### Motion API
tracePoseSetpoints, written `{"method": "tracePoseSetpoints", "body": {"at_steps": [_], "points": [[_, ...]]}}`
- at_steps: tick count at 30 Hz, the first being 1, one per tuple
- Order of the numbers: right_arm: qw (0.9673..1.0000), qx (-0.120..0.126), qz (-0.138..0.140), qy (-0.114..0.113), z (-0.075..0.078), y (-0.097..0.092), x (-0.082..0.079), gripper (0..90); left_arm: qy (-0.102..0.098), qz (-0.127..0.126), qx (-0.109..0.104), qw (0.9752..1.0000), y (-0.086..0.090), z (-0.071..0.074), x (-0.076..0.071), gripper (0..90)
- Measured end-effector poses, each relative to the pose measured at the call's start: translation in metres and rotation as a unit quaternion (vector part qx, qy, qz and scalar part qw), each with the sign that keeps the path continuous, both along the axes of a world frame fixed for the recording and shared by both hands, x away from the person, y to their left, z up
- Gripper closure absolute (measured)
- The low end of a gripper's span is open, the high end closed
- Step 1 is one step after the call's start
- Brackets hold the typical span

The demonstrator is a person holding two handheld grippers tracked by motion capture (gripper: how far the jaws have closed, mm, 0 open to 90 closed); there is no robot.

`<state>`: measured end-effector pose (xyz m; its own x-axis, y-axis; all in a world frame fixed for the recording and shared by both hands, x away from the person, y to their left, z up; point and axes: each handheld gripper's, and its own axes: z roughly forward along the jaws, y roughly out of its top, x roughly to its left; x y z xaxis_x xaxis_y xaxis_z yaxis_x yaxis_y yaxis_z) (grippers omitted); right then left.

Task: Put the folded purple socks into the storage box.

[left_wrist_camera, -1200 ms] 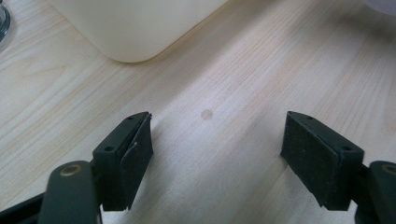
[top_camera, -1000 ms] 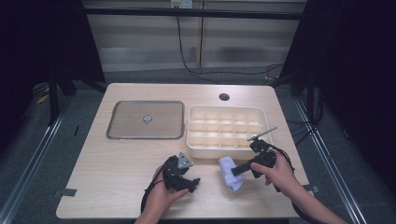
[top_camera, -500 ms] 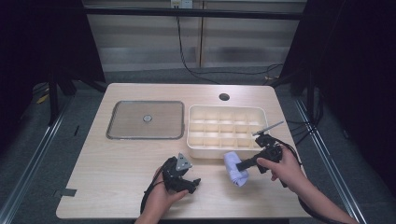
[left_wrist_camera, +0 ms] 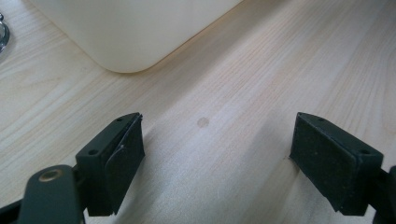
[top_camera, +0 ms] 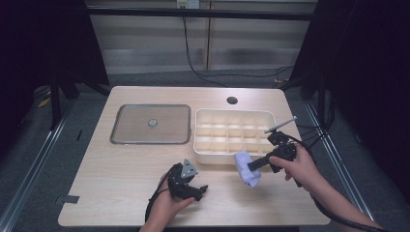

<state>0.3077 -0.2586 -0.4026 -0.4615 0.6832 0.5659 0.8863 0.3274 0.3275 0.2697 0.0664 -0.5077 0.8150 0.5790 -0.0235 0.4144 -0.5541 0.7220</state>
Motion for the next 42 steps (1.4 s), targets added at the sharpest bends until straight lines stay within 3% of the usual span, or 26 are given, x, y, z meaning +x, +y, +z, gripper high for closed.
{"method": "tracePoseSetpoints", "body": {"at_steps": [13, 30, 42], "points": [[0.9999, 0.005, -0.013, -0.001, 0.017, -0.013, 0.012, 75.0, 0.000, -0.001, 0.001, 1.0000, 0.000, 0.000, 0.000, 16.4], [0.9996, -0.013, -0.023, -0.012, 0.039, -0.023, 0.032, 75.0, 0.000, -0.001, 0.001, 1.0000, 0.000, 0.000, 0.000, 16.3], [0.9976, -0.035, -0.057, -0.017, 0.041, -0.044, 0.048, 75.0, 0.000, -0.001, 0.001, 1.0000, 0.000, 0.000, 0.000, 16.4]]}}
